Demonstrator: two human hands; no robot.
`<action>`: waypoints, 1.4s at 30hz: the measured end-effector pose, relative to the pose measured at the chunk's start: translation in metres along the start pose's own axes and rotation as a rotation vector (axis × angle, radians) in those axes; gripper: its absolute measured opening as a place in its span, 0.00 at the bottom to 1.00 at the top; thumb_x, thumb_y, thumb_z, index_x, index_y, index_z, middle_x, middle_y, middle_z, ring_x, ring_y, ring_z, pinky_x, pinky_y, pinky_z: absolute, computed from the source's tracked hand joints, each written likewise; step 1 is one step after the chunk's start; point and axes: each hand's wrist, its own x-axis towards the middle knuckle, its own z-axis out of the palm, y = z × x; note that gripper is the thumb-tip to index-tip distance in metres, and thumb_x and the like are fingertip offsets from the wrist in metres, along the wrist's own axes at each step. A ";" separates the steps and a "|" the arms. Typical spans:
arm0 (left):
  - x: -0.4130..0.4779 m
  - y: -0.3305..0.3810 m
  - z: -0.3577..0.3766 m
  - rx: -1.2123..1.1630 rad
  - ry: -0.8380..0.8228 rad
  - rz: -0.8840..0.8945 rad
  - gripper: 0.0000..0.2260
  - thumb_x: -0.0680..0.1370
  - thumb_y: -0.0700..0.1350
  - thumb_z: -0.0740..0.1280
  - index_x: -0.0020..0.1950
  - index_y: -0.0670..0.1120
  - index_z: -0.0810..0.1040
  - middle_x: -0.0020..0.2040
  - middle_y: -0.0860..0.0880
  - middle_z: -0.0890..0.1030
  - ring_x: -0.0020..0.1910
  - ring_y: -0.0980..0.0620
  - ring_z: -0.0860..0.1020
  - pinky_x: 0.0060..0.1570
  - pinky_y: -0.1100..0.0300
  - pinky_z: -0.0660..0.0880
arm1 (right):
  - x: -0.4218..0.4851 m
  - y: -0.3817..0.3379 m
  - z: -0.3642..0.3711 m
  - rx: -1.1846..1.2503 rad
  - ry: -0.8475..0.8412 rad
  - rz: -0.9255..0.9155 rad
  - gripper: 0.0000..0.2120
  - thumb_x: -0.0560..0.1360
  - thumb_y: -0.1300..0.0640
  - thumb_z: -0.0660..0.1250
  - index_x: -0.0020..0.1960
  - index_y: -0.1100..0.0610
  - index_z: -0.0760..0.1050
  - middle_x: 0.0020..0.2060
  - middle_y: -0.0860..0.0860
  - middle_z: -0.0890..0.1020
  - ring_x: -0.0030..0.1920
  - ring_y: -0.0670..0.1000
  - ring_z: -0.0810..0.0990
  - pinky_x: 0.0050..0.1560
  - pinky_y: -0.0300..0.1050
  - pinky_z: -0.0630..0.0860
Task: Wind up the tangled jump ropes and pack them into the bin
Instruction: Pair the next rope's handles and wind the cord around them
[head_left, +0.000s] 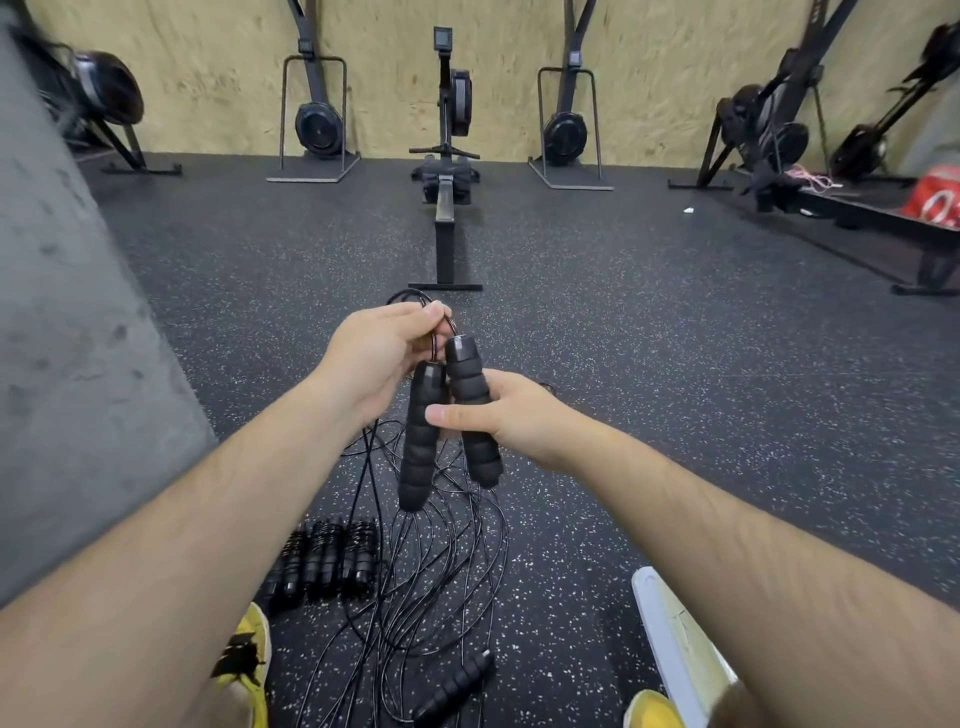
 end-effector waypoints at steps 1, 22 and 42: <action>-0.001 0.001 0.000 -0.003 0.001 0.003 0.07 0.81 0.37 0.66 0.46 0.41 0.82 0.38 0.50 0.82 0.36 0.55 0.79 0.41 0.65 0.79 | 0.001 0.000 0.001 0.005 0.009 -0.001 0.16 0.74 0.58 0.75 0.59 0.62 0.79 0.51 0.56 0.86 0.52 0.54 0.85 0.54 0.45 0.81; -0.015 -0.015 -0.016 1.693 -0.480 0.870 0.42 0.68 0.58 0.73 0.78 0.48 0.64 0.72 0.48 0.69 0.70 0.46 0.69 0.70 0.49 0.65 | 0.001 -0.014 -0.027 -0.318 -0.074 0.046 0.05 0.72 0.56 0.75 0.47 0.55 0.82 0.37 0.48 0.83 0.38 0.47 0.80 0.46 0.45 0.75; -0.010 -0.011 -0.028 1.483 -0.220 0.454 0.38 0.73 0.64 0.72 0.79 0.54 0.62 0.60 0.51 0.71 0.54 0.43 0.80 0.52 0.52 0.75 | -0.007 -0.023 -0.039 -0.300 0.190 0.014 0.14 0.80 0.45 0.65 0.58 0.55 0.72 0.40 0.60 0.82 0.33 0.56 0.78 0.31 0.47 0.73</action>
